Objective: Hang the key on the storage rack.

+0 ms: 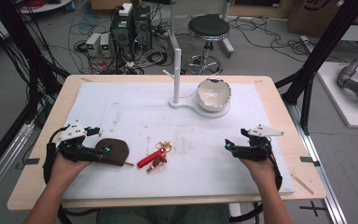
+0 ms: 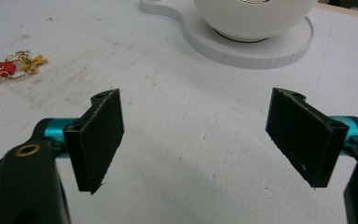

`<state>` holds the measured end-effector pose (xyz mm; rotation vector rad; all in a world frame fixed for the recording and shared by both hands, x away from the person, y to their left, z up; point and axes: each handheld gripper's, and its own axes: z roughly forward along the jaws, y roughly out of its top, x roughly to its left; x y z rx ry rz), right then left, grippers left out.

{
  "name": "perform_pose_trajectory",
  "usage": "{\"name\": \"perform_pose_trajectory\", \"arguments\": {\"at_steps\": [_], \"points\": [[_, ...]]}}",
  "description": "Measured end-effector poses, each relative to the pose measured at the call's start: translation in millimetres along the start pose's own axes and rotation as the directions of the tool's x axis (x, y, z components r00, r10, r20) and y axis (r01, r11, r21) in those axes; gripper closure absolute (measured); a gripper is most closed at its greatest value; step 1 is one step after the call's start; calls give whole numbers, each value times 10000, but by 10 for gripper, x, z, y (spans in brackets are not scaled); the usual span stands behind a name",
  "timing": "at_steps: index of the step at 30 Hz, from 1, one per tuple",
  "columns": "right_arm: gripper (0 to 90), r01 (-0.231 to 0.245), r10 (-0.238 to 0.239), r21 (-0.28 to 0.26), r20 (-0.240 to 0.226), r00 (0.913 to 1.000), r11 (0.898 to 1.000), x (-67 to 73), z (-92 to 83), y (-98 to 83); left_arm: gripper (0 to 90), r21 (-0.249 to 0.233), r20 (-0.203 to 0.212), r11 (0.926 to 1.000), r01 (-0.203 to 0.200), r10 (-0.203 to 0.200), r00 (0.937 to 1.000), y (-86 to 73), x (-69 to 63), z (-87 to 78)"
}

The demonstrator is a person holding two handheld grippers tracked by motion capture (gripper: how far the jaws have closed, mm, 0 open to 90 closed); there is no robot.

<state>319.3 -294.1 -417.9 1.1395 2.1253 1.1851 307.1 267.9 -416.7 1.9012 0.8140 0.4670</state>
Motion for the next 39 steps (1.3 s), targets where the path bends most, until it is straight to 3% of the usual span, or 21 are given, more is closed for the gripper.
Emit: {"name": "perform_pose_trajectory", "arguments": {"at_steps": [9,18,25,33,39], "points": [[193,-23,24,88,-37,10000,10000,-49,20,-21,149,212,151,9997,-106,103,9998,-5,-56,38],[193,-12,12,-9,51,10000,10000,-28,0,-3,149,128,284,9998,-138,134,9995,27,-124,53],[193,-59,59,-23,89,9999,10000,-47,-32,-22,149,160,728,9993,-351,338,9968,74,-246,119],[193,-177,178,-29,190,9997,9998,-73,-98,-66,149,207,1480,9970,-751,713,9864,175,-465,301],[193,-242,242,-19,266,9994,9997,-98,-161,-116,149,446,2049,9920,-1182,1067,9729,242,-642,453]]}}
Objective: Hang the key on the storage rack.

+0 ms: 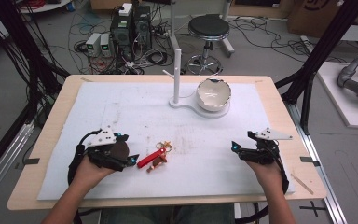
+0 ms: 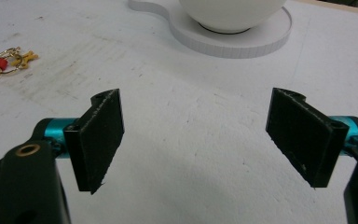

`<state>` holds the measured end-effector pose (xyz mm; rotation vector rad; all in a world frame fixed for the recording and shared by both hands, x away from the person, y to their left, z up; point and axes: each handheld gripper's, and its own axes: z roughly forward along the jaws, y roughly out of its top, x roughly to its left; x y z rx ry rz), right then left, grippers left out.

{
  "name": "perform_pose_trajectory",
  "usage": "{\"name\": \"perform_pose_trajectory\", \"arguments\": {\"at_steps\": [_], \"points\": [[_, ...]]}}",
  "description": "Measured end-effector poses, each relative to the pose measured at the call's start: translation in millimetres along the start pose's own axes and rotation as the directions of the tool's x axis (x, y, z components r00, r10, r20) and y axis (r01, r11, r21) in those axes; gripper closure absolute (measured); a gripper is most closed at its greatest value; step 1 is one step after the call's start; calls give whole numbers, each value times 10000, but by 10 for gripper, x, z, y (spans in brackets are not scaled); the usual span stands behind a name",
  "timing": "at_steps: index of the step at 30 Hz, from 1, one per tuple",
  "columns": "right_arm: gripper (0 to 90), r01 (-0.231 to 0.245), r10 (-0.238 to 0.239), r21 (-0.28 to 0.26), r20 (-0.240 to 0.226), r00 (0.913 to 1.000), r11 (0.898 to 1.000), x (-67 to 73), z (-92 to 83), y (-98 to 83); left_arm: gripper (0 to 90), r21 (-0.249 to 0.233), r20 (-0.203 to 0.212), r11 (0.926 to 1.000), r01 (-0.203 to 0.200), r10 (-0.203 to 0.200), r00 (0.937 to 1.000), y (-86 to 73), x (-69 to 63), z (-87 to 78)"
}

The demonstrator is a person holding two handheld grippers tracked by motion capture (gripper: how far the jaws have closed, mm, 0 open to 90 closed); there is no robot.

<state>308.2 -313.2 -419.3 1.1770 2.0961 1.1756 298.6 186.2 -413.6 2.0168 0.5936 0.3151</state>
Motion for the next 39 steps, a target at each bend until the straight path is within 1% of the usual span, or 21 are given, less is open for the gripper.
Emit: {"name": "perform_pose_trajectory", "arguments": {"at_steps": [6,7,9,10,11,12,14,15,17,20,21,22,23,25,27,28,29,31,35,36,39], "points": [[193,-87,87,21,82,9999,10000,-29,-54,-45,149,213,369,9995,-234,226,9991,55,-114,144],[193,-110,110,-9,119,9999,9999,-32,-61,-50,149,213,405,9995,-222,213,9990,61,-132,165],[193,-104,104,8,136,9999,9999,-39,-76,-59,149,352,511,9988,-339,321,9982,76,-170,220],[193,-104,104,8,136,9999,9999,-39,-76,-59,149,352,511,9988,-339,321,9982,76,-170,220],[193,-120,120,27,164,9998,9999,-41,-86,-68,149,495,608,9979,-414,384,9974,81,-204,275],[193,-128,128,39,157,9998,9999,-42,-93,-72,149,604,603,9971,-466,429,9973,83,-218,301],[193,-146,146,36,184,9997,9999,-43,-97,-75,149,698,649,9964,-484,438,9969,83,-230,327],[193,-117,116,63,213,9997,9999,-53,-107,-82,149,850,697,9951,-497,439,9966,80,-254,379],[193,-177,175,67,241,9996,9998,-57,-113,-89,149,938,763,9944,-484,413,9962,74,-273,425],[193,-183,181,83,257,9995,9998,-65,-118,-96,149,1072,783,9925,-586,504,9957,71,-293,467],[193,-174,171,104,270,9995,9998,-71,-121,-102,149,1207,878,9905,-656,552,9946,67,-313,517],[193,-174,171,104,270,9995,9998,-71,-121,-102,149,1207,878,9905,-656,552,9946,67,-313,517],[193,-187,185,96,288,9994,9998,-76,-124,-105,149,1368,906,9880,-719,597,9941,65,-338,571],[193,-210,207,91,283,9994,9997,-77,-125,-105,161,1495,992,9859,-746,601,9933,56,-358,625],[193,-187,185,84,287,9994,9998,-81,-126,-105,178,1743,969,9816,-782,619,9934,45,-372,672],[193,-196,194,91,284,9994,9998,-82,-126,-105,190,1743,969,9816,-782,619,9934,45,-372,672],[193,-192,189,98,284,9994,9998,-83,-126,-106,202,1955,963,9773,-819,639,9933,31,-386,714],[193,-206,202,119,309,9993,9997,-86,-125,-108,235,2082,952,9734,-956,771,9925,25,-389,738],[193,-198,194,125,311,9993,9997,-93,-119,-111,298,2208,751,9708,-941,793,9940,22,-379,747],[193,-204,199,134,300,9993,9997,-93,-117,-113,325,2200,680,9711,-923,791,9945,21,-378,746],[193,-223,217,179,319,9993,9996,-96,-114,-117,378,2164,524,9696,-1143,1053,9931,29,-385,736]]}}
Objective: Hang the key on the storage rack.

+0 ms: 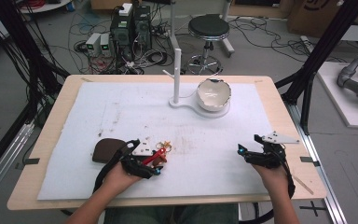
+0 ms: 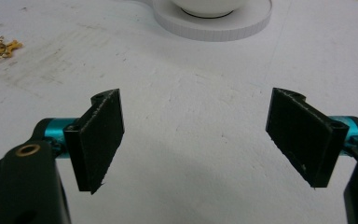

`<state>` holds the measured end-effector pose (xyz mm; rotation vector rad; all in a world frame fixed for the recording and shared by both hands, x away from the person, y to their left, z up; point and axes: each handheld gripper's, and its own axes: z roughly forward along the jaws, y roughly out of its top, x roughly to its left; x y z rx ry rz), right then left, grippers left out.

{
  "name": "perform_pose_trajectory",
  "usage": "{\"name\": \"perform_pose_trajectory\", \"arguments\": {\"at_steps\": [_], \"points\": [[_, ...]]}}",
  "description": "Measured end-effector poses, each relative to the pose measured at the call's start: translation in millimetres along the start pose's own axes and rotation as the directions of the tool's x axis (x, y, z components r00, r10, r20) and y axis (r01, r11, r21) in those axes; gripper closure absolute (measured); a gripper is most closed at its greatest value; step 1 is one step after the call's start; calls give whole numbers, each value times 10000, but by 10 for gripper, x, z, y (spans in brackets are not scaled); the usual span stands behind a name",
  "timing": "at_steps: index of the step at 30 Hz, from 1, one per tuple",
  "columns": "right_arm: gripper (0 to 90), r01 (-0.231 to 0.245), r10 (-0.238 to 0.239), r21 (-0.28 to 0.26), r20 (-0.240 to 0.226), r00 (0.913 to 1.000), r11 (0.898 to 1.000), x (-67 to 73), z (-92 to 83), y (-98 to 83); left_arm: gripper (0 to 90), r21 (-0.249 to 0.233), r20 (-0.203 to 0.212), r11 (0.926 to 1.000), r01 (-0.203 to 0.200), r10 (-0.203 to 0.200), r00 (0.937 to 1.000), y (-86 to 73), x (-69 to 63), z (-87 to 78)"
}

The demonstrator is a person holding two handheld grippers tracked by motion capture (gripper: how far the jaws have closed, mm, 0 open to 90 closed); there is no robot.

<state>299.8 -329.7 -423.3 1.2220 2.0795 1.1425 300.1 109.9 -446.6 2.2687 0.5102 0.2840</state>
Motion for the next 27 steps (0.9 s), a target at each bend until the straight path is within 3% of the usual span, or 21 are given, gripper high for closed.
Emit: {"name": "perform_pose_trajectory", "arguments": {"at_steps": [3,8,15,20,24,27], "points": [[193,23,-23,36,2,10000,10000,-4,0,-3,411,-81,8,9999,-138,138,9999,9,-14,-3],[193,54,-54,54,26,10000,10000,-10,9,-8,422,-26,204,10000,-1,2,9998,8,-34,29],[193,77,-76,129,-28,10000,9999,7,23,-6,541,75,409,10000,-65,62,9991,-2,-52,62],[193,114,-113,137,-57,9999,9998,12,28,-4,551,123,481,9999,-116,110,9988,6,-45,58],[193,93,-93,99,-70,9999,9999,11,21,-4,553,-59,603,9996,-276,279,9978,15,-40,36],[193,94,-93,97,-96,9999,9999,6,19,-9,554,-509,916,9984,-265,311,9953,67,-14,-61]]}}
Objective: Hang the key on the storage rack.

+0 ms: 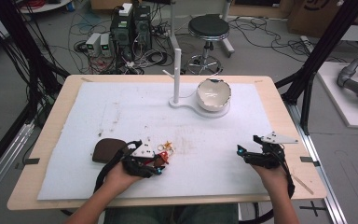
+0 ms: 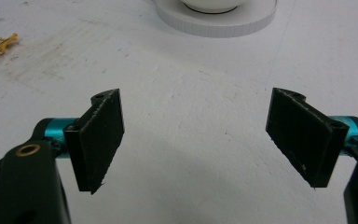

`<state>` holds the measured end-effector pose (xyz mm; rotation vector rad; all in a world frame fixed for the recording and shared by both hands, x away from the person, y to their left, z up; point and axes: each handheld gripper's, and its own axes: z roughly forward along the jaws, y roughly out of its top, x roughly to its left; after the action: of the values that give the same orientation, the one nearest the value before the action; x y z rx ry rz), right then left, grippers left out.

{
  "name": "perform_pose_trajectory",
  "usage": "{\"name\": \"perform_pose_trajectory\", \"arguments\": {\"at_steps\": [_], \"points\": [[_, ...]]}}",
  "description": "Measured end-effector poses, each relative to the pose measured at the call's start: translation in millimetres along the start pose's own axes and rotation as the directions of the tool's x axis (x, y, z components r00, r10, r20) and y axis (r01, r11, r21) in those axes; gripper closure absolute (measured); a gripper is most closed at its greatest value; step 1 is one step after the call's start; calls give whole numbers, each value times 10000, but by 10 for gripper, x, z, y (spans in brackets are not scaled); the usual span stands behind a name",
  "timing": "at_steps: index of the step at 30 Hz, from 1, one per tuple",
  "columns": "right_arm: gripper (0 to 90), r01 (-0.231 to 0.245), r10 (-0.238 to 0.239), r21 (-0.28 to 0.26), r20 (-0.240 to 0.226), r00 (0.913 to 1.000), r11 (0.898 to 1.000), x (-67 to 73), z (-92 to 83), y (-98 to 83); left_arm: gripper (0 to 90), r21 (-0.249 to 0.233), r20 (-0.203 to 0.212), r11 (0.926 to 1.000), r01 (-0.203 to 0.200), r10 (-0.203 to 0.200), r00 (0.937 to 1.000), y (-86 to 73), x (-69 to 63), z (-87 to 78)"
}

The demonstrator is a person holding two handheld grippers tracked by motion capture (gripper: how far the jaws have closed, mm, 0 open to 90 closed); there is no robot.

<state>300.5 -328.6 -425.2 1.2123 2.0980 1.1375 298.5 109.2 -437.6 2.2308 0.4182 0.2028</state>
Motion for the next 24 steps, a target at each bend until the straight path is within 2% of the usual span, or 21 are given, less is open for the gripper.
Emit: {"name": "perform_pose_trajectory", "arguments": {"at_steps": [1,2,3,7,15,17,18,24], "points": [[193,0,0,0,0,10000,10000,0,0,0,553,0,0,10000,0,0,10000,0,0,0],[193,8,-8,7,-19,10000,10000,-2,0,1,554,-286,137,9995,100,-96,9999,29,5,-54],[193,15,-15,11,-23,10000,10000,-3,-2,2,554,-340,148,9994,26,-21,9999,45,12,-87],[193,-38,38,-19,-33,10000,10000,3,-2,8,555,-657,296,9978,130,-110,9995,94,35,-167],[193,18,-19,-32,-48,10000,10000,10,8,25,556,-1169,1026,9931,-97,218,9945,310,133,-335],[193,9,-9,-48,-76,10000,10000,14,7,29,556,-1234,1054,9922,-192,324,9939,343,140,-356],[193,16,-16,-50,-61,10000,10000,16,7,29,556,-1382,1191,9902,-223,389,9921,406,159,-398],[193,61,-62,-64,-163,9998,10000,33,17,32,556,-1718,1265,9849,-201,423,9911,547,197,-487]]}}
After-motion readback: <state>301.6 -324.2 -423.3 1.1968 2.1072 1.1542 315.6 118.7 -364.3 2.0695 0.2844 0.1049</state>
